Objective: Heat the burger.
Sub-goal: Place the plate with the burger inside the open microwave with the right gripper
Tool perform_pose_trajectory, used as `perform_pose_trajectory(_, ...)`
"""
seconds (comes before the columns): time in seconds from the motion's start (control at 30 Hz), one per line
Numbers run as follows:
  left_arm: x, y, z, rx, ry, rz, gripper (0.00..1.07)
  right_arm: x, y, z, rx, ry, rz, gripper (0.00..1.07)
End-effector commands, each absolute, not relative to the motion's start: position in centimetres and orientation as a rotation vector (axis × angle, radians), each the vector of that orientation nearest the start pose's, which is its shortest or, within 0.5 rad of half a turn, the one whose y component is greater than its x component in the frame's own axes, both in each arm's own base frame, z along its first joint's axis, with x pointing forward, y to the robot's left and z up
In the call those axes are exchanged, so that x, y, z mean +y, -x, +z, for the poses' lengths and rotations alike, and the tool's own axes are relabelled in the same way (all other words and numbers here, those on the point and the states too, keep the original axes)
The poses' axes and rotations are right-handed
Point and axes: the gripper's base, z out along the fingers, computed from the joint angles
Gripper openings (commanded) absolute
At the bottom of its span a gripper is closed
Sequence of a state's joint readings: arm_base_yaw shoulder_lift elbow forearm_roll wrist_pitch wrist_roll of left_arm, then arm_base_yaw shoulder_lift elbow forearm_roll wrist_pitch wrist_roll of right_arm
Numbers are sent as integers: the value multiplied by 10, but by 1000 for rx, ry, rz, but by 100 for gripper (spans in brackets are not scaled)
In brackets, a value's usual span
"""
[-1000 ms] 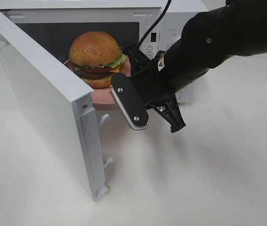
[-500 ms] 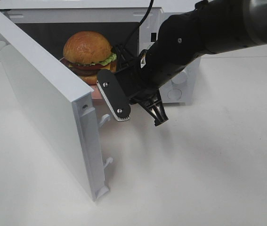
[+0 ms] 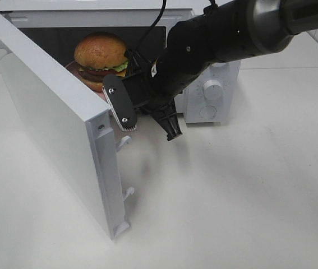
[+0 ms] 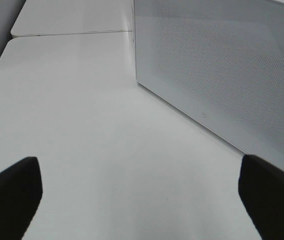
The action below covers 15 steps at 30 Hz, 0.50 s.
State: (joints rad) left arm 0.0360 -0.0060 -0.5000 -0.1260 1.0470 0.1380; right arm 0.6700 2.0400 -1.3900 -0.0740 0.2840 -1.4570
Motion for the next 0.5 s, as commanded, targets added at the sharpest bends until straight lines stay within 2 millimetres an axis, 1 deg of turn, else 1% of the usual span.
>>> perform_pose_trajectory(0.03,-10,7,279,1992,-106,-33,100,282,-361,188,1088,2105,-453,0)
perform_pose_trajectory(0.1,-10,7,279,1992,-106,-33,100,286,-366,185,1095,2110,-457,0)
perform_pose_trajectory(0.2,-10,7,279,1992,-106,-33,100,287,-369,184,1102,2101,-456,0)
perform_pose_trajectory(0.27,-10,7,279,1992,-106,-33,100,293,-378,183,1123,2072,-468,0)
perform_pose_trajectory(0.33,-10,7,279,1992,-106,-33,100,295,-381,184,1128,2066,-473,0)
perform_pose_trajectory(0.43,-10,7,279,1992,-106,-33,100,299,-390,182,1188,2048,-474,0)
perform_pose_trajectory(0.5,-10,7,279,1992,-106,-33,100,300,-391,184,1191,2046,-482,0)
